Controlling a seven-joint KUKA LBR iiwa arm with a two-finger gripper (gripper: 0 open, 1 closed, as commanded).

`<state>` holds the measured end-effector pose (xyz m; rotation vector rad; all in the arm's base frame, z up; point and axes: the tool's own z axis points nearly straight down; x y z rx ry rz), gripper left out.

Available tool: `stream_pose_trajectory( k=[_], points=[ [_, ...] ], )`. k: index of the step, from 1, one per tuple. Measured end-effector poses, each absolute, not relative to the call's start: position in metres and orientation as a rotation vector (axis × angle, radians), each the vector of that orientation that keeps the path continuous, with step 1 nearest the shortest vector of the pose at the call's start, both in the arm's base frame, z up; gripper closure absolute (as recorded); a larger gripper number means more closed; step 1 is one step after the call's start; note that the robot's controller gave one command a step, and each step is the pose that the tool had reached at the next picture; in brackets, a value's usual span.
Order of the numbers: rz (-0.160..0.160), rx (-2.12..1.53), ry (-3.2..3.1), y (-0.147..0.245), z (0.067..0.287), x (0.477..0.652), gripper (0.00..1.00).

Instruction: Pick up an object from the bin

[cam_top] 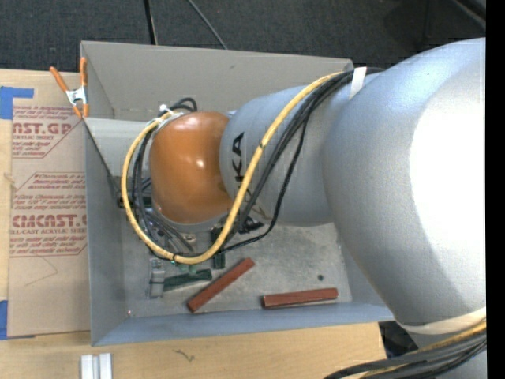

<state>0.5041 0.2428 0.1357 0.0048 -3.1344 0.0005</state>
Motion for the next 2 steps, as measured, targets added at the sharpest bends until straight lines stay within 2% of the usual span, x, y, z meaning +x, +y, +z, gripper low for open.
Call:
stream_pose_trajectory(
  k=[1,2],
  points=[
    [0.002,0.045,-3.145,0.167,0.067,0.483,0.00],
    [0.000,0.467,-3.109,0.145,0.100,0.488,0.00]
  ],
)
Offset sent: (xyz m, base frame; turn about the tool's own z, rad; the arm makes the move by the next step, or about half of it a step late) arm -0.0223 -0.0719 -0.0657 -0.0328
